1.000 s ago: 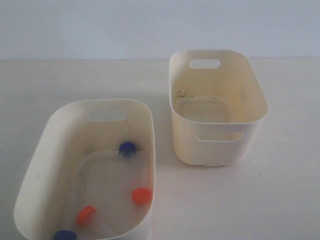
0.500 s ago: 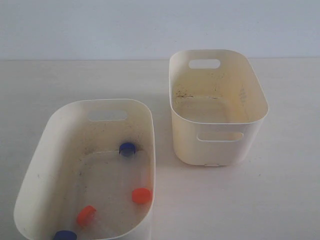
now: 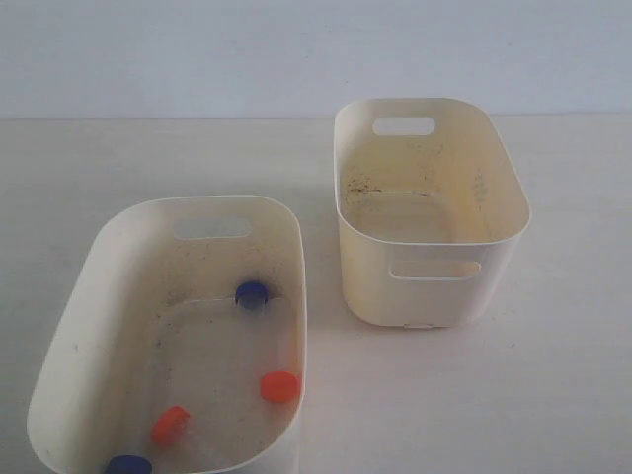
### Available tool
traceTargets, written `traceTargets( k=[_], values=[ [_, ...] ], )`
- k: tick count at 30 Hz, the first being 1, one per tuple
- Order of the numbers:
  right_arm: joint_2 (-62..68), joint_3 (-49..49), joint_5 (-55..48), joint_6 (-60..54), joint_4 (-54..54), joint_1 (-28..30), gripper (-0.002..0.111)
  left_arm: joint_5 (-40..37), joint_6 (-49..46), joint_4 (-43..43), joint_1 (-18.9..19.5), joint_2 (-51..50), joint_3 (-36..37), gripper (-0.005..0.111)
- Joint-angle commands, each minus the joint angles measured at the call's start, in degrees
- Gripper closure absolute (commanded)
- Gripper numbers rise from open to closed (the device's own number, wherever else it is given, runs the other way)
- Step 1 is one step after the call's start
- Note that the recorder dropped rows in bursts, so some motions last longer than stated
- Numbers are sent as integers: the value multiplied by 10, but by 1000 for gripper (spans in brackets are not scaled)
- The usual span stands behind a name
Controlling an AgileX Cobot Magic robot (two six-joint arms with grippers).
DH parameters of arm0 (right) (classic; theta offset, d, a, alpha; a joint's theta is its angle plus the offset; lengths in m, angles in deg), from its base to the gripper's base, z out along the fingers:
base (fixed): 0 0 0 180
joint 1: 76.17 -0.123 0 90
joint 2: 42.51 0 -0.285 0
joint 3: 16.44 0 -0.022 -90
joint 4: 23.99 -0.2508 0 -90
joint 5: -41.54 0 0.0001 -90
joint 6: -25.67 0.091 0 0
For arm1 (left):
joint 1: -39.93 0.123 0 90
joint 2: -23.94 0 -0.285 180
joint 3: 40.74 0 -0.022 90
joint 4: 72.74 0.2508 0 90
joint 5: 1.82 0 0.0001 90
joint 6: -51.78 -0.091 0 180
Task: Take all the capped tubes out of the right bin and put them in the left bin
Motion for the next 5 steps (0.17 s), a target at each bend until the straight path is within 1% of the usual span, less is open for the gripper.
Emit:
traceTargets(
  k=[1,5],
  values=[
    [-2,0,2,0,-1,1,104,3,5,-2,-3,0,-2,102],
    [-2,0,2,0,-1,1,104,3,5,-2,-3,0,-2,102]
  ],
)
